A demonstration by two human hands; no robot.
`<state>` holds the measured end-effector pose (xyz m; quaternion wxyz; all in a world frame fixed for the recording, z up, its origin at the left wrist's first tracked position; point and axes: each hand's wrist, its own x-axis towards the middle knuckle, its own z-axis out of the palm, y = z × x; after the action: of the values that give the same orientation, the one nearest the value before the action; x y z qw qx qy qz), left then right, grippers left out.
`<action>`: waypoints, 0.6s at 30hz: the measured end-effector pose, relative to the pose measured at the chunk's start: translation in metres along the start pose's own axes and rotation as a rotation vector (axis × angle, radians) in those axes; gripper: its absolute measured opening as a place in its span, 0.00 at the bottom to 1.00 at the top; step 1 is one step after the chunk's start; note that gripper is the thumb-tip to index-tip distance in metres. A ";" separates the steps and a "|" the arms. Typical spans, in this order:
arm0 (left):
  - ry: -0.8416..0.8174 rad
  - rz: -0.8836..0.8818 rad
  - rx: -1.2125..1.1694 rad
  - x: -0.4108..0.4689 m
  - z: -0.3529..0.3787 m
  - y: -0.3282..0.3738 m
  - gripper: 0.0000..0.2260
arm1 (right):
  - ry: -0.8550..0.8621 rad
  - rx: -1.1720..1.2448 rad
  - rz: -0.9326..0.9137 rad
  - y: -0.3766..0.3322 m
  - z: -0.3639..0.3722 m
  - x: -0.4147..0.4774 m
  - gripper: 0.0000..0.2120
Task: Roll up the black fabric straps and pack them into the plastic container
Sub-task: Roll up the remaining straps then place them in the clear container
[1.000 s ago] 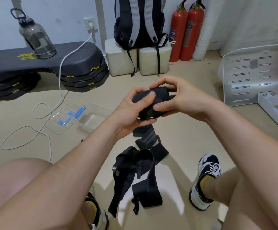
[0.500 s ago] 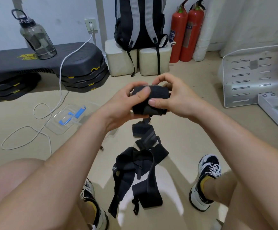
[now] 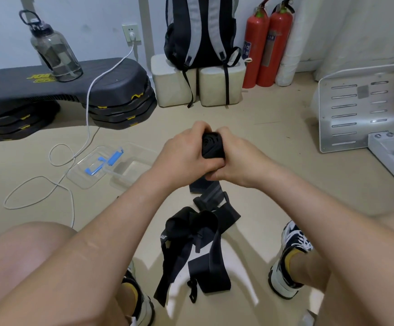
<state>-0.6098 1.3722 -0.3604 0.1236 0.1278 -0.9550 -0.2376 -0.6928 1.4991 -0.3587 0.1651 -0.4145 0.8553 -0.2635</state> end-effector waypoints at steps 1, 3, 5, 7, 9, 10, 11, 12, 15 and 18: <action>0.016 -0.039 -0.063 0.000 0.002 0.001 0.24 | 0.023 0.062 0.021 0.000 0.003 0.001 0.33; -0.020 -0.113 -0.186 0.001 0.004 0.002 0.21 | 0.004 0.180 0.065 0.002 0.002 0.003 0.33; -0.089 -0.221 -0.367 0.004 0.005 -0.002 0.18 | -0.052 0.316 0.093 0.003 -0.002 0.004 0.31; -0.093 -0.326 -0.561 0.007 0.004 -0.005 0.16 | -0.099 0.518 0.134 0.003 -0.006 0.003 0.29; -0.022 -0.378 -0.619 0.010 0.003 -0.008 0.13 | -0.144 0.722 0.184 0.003 -0.007 0.003 0.28; 0.009 -0.391 -0.591 0.010 0.003 -0.009 0.14 | -0.165 0.792 0.207 0.004 -0.009 0.003 0.28; 0.036 -0.400 -0.552 0.010 0.004 -0.011 0.15 | -0.187 0.849 0.234 0.004 -0.011 0.004 0.28; 0.057 -0.405 -0.530 0.009 0.004 -0.012 0.16 | -0.207 0.897 0.261 0.004 -0.012 0.004 0.27; 0.004 -0.439 -0.571 0.008 0.003 -0.014 0.18 | -0.249 0.976 0.331 0.004 -0.011 0.005 0.24; -0.262 -0.506 -0.658 0.003 -0.011 -0.016 0.15 | -0.260 0.961 0.375 0.005 -0.009 0.005 0.23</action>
<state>-0.6063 1.3531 -0.3587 -0.0265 0.2806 -0.7744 -0.5664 -0.7031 1.5002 -0.3547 0.4852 -0.1611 0.6700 -0.5382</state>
